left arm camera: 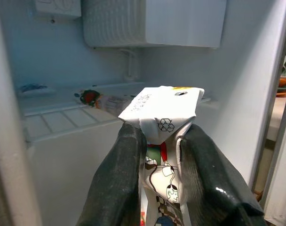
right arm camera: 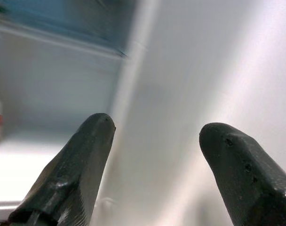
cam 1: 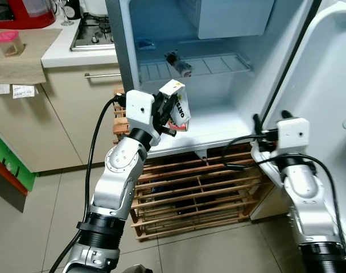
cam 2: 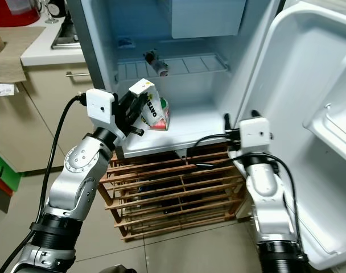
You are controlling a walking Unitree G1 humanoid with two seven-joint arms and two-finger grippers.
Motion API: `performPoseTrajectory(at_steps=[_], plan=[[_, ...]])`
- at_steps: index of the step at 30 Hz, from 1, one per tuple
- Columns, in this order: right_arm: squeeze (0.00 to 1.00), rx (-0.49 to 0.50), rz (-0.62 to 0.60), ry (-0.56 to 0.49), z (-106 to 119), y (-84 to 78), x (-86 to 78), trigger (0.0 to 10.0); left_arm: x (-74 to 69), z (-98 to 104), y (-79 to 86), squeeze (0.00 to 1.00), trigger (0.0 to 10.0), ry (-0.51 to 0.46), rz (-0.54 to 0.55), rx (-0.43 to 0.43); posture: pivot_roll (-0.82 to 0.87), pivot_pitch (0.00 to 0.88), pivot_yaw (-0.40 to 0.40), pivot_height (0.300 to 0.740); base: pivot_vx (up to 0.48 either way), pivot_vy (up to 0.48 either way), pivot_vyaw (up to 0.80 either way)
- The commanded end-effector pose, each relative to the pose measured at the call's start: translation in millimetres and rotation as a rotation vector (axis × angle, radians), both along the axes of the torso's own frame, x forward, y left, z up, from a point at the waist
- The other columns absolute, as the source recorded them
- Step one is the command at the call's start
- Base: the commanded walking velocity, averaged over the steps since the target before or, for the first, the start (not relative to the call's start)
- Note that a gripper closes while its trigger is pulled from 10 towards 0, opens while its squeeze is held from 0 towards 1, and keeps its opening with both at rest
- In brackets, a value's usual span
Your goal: Restocking fridge
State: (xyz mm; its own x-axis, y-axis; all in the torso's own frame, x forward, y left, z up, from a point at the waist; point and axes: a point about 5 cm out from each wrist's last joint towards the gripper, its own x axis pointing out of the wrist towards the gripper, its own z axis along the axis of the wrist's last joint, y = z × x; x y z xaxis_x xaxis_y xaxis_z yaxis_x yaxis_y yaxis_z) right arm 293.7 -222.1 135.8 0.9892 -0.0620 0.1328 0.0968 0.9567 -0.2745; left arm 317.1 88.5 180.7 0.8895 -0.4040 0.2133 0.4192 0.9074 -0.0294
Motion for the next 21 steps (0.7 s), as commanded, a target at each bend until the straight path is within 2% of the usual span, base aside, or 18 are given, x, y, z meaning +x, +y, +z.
performPoseTrajectory(at_steps=[1,5,11,19,21], plan=[[0.00,-0.002,-0.025,-0.045,10,-5.9,3.5,10.0,1.8,2,0.1,0.00,10.0,0.001,0.001,-0.007,-0.11,0.000,0.019,0.740,0.000,0.000,0.00],[0.00,-0.046,-0.033,-0.039,10,-6.2,2.9,10.0,2.5,3,-0.1,0.00,10.0,0.002,0.000,-0.008,-0.11,0.000,0.022,0.740,0.000,0.000,0.00],[0.00,-0.093,-0.085,-0.016,2,-14.9,2.9,10.0,2.7,4,0.7,0.00,10.0,0.002,0.003,-0.008,-0.11,0.000,0.021,0.740,0.000,0.000,0.00],[0.00,-0.154,-0.204,0.013,1,-35.6,3.1,10.0,2.7,3,1.1,0.00,10.0,0.005,0.008,-0.011,-0.11,0.000,0.019,0.740,0.000,0.000,0.00],[0.00,-0.185,-0.276,0.030,0,-48.2,2.2,10.0,2.5,3,0.8,0.00,10.0,0.007,0.010,-0.012,-0.11,0.000,0.016,0.740,0.000,0.000,0.00]])
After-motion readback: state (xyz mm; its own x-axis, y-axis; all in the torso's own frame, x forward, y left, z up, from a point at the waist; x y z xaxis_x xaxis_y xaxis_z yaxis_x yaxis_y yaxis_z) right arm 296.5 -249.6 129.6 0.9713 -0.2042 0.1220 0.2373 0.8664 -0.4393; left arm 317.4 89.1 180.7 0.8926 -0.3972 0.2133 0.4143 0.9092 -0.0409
